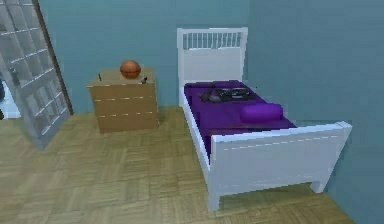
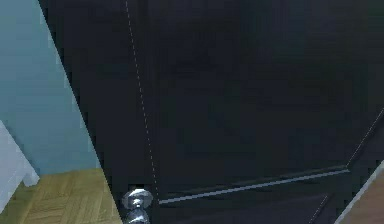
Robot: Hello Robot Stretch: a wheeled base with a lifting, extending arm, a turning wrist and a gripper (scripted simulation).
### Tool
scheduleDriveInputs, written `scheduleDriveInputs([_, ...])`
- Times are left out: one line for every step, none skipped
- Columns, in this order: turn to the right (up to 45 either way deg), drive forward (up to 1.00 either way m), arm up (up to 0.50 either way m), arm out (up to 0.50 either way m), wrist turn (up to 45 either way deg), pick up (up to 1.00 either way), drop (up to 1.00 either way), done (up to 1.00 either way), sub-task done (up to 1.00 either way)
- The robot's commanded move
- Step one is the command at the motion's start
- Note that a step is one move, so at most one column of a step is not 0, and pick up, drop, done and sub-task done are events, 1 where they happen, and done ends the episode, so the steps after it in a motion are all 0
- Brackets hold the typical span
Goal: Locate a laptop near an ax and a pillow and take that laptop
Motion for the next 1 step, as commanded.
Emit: scheduleDriveInputs([0.0,0.25,0.00,0.00,0.0,0.00,0.00,0.00,0.00])
